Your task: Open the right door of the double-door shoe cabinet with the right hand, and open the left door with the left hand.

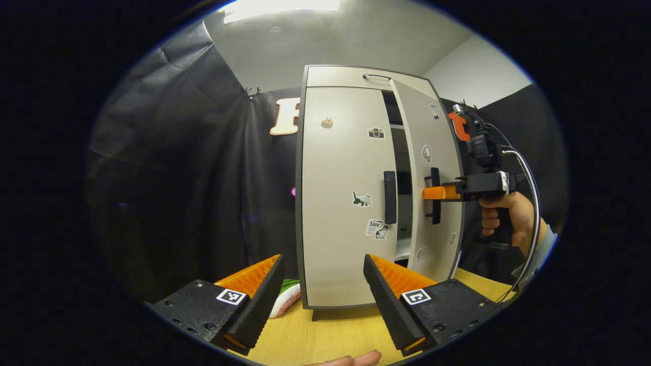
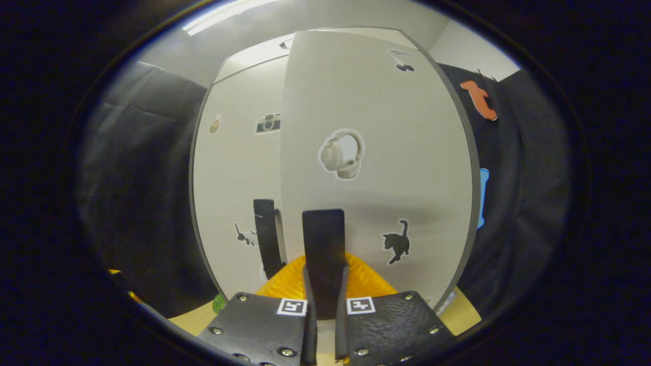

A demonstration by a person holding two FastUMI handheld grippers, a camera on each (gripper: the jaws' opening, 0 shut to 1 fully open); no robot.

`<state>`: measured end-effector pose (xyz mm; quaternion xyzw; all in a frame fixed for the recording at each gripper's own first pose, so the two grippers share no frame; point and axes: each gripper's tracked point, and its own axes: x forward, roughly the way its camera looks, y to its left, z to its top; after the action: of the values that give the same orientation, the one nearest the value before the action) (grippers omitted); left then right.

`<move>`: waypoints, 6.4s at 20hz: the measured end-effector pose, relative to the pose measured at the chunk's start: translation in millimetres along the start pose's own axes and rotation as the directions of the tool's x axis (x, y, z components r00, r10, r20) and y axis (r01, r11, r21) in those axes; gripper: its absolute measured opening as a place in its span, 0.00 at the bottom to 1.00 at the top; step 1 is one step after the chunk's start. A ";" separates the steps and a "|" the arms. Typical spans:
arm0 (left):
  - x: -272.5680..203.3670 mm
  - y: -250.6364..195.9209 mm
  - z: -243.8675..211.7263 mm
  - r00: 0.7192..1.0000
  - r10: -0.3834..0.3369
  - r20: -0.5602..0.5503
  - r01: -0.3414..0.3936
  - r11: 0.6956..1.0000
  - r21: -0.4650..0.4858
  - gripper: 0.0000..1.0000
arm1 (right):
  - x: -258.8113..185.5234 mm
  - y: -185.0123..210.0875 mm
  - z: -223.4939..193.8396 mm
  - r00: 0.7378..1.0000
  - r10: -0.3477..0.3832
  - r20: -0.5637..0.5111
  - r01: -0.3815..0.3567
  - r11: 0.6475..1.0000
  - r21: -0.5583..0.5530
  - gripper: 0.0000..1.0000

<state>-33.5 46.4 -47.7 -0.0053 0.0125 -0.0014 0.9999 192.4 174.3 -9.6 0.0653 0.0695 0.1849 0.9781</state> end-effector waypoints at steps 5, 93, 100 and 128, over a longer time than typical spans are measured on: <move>-3.4 -11.8 -0.7 1.000 -0.008 0.004 0.008 1.000 0.007 0.95 | -11.1 -4.5 1.4 0.999 0.037 -0.007 -0.037 0.999 -0.011 0.14; 199.6 -133.5 28.5 0.995 -0.101 -0.016 0.101 0.994 -0.041 0.96 | -263.3 -92.9 -32.4 0.949 -0.230 0.214 0.226 0.973 0.042 0.98; 239.3 -157.0 33.6 0.997 -0.081 -0.010 0.082 0.997 0.005 0.95 | -247.0 -18.2 -80.0 0.980 -0.102 0.169 0.106 0.994 -0.015 0.98; 188.4 -134.7 32.3 0.986 -0.127 -0.105 0.129 0.992 0.005 0.25 | -240.4 -37.2 -94.6 0.954 -0.277 0.114 0.272 0.961 0.057 0.98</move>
<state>155.3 -88.5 -18.6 -0.0003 0.0646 -0.0659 0.9957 -31.2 60.5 -81.3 0.0861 0.0225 0.0417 0.9952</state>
